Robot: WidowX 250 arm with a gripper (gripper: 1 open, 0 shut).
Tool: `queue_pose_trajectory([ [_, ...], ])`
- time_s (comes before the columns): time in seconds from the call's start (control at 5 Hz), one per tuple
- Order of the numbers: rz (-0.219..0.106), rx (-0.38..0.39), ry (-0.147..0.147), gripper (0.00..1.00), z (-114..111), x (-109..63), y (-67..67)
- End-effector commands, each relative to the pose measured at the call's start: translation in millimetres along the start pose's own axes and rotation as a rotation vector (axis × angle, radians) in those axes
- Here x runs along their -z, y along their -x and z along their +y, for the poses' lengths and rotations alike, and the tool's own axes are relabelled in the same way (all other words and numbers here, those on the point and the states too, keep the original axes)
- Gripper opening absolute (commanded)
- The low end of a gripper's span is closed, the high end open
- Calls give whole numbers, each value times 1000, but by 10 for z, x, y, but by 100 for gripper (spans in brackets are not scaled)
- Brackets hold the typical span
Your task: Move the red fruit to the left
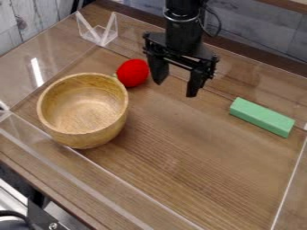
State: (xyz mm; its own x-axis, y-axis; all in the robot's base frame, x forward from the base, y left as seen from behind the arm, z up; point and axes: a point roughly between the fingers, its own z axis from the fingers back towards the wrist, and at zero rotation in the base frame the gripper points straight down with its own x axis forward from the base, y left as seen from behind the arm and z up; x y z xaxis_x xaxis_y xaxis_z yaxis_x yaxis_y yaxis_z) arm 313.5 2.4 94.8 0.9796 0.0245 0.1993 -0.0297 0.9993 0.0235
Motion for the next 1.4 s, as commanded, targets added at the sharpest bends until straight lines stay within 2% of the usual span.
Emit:
queue_pose_trajectory([
  [0.0,-68,10,0,100,-44,-209,-101],
  [1.2,-70,28,19,100,-198,-312,-144],
])
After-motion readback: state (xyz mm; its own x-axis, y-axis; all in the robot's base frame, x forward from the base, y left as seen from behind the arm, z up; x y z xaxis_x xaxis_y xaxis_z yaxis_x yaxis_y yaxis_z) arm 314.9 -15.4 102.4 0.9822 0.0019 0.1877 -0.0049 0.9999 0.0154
